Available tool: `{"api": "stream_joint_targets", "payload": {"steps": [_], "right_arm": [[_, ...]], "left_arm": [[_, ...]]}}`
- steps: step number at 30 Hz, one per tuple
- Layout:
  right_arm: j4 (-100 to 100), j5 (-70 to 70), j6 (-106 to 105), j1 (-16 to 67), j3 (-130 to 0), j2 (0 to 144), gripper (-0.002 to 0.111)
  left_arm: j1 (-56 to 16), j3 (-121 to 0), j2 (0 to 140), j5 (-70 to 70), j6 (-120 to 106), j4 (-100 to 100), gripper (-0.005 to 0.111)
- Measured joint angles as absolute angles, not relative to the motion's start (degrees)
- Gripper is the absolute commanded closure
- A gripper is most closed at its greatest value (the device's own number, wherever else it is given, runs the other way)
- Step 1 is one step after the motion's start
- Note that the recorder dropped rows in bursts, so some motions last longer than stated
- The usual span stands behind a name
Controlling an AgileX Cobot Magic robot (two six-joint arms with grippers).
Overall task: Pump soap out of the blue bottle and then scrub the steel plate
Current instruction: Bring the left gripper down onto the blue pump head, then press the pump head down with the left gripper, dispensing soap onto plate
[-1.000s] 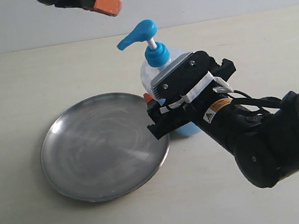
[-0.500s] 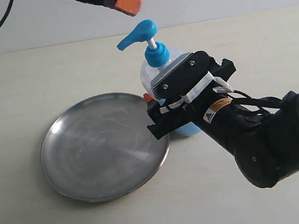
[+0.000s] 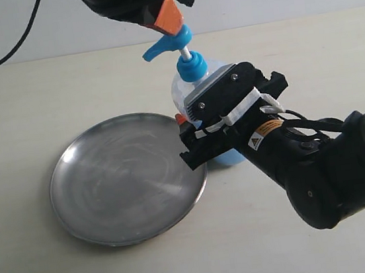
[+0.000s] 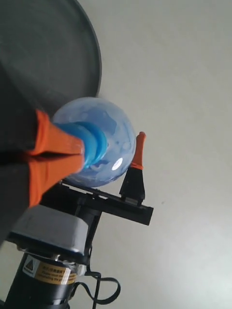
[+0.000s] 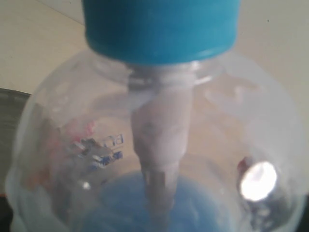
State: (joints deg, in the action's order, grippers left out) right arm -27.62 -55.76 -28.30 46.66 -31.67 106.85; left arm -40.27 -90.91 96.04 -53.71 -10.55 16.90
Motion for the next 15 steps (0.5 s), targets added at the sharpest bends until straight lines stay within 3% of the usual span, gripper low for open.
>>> {"api": "stream_joint_targets", "payload": {"steps": [15], "right_arm": [[-27.3, -55.8, -28.2, 46.7, -31.7, 106.9, 0.108]], "left_arm": [[-40.3, -91.2, 97.0, -53.7, -10.4, 17.0, 0.107]]}}
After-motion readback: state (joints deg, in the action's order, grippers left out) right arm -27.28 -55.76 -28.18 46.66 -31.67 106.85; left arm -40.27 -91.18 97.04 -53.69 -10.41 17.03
